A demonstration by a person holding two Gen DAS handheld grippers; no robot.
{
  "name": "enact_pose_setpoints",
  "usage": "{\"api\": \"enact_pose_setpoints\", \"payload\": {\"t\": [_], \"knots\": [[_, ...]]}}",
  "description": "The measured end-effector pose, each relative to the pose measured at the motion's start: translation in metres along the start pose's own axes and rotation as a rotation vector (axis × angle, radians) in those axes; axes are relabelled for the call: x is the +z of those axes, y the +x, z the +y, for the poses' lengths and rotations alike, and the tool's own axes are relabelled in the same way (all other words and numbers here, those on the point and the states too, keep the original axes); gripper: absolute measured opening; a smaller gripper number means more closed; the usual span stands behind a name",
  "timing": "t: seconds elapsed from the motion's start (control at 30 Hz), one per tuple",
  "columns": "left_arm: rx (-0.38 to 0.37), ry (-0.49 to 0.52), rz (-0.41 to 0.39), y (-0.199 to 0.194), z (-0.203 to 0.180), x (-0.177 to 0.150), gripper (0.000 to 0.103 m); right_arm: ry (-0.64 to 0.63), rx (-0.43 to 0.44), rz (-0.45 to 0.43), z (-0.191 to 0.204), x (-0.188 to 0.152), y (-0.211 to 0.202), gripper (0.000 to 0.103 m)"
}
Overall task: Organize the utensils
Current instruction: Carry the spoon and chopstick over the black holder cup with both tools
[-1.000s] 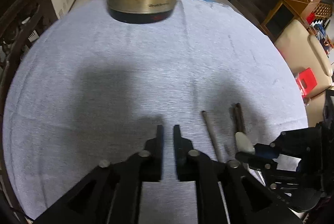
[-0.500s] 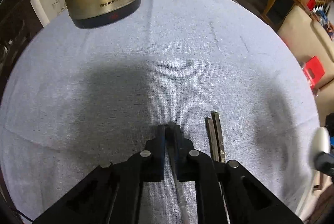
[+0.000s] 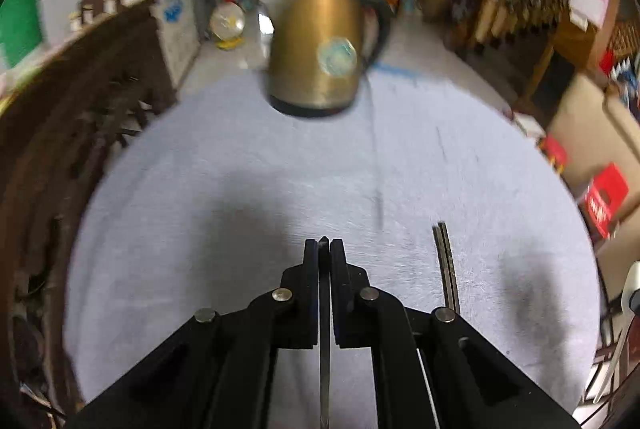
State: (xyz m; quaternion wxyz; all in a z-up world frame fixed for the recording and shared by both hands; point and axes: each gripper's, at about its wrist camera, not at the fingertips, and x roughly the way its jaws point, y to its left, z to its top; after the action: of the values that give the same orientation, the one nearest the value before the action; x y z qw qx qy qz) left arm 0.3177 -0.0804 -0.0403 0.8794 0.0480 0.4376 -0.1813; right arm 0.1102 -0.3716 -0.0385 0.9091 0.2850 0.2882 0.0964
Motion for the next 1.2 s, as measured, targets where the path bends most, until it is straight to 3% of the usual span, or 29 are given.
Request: {"api": "enact_pose_setpoints", "payload": {"t": [0.23,0.5,0.87,1.2], "knots": [[-0.004,-0.090,-0.178,-0.105,0.038,-0.029,0.005,-0.059,0.013,-0.153,0.047,-0.025,-0.059,0.007],[-0.040,-0.083,-0.320,-0.194,0.040,-0.069,0.005,-0.155,0.099,-0.312,0.111,-0.052,-0.104,0.007],[-0.091,-0.009,-0.446,-0.265,0.014,-0.081,0.005,-0.248,0.143,-0.308,0.168,-0.067,-0.050,0.007],[-0.218,0.019,-0.511,-0.310,-0.012,-0.079,0.005,-0.289,0.080,-0.337,0.169,-0.083,-0.015,0.007]]}}
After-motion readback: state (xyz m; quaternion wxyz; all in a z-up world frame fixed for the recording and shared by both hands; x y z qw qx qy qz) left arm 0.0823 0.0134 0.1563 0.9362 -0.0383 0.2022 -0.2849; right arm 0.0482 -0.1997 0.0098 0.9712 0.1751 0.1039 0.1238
